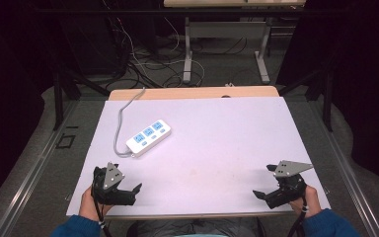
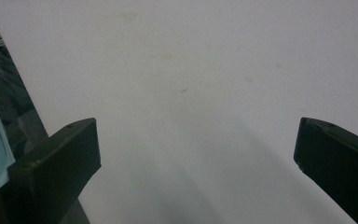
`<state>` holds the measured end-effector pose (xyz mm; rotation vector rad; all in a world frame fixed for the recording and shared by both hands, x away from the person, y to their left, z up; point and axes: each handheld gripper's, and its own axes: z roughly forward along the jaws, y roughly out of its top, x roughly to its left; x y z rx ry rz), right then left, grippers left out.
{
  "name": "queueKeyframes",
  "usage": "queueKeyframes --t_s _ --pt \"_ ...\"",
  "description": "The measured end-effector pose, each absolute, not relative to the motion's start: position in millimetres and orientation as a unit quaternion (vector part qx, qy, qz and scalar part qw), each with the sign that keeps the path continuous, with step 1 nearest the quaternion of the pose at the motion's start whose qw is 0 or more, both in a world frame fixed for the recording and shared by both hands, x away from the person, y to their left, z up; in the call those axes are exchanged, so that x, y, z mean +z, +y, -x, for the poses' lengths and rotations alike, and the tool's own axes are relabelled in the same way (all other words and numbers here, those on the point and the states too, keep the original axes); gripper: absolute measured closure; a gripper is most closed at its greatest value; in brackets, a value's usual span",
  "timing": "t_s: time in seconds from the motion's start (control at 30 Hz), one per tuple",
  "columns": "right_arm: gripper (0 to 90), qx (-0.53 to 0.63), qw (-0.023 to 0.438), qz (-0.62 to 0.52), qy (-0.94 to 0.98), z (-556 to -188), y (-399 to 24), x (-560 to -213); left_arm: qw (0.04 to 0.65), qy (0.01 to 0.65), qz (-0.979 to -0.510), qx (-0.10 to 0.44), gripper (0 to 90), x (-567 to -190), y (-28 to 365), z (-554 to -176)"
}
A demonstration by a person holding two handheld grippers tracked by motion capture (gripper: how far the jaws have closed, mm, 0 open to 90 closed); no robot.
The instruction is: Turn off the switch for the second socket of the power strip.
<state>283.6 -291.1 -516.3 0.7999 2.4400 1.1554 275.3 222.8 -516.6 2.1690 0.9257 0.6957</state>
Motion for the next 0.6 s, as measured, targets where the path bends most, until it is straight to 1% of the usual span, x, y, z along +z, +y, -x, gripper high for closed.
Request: queueKeyframes --t_s 0.27,0.3,0.43,0.47,0.6 --pt "0.0 0.403 0.171 -0.286 0.852 -282.7 -291.0 -515.9 0.329 0.353 -0.835 0.263 0.0 -516.4 216.7 -276.7" --pt "0.0 0.405 0.163 -0.283 0.854 -283.4 -291.0 -516.3 0.326 0.352 -0.837 0.265 0.0 -516.3 216.3 -276.8" --pt "0.0 0.401 0.164 -0.284 0.855 -283.9 -291.1 -516.5 0.321 0.351 -0.838 0.267 0.0 -516.0 216.4 -279.2" --pt "0.0 0.396 0.159 -0.280 0.860 -284.0 -292.1 -515.8 0.325 0.355 -0.837 0.260 0.0 -516.4 215.4 -279.8" --pt "0.0 0.407 0.163 -0.282 0.853 -283.9 -291.3 -517.0 0.318 0.355 -0.840 0.260 0.0 -519.2 213.3 -284.4"
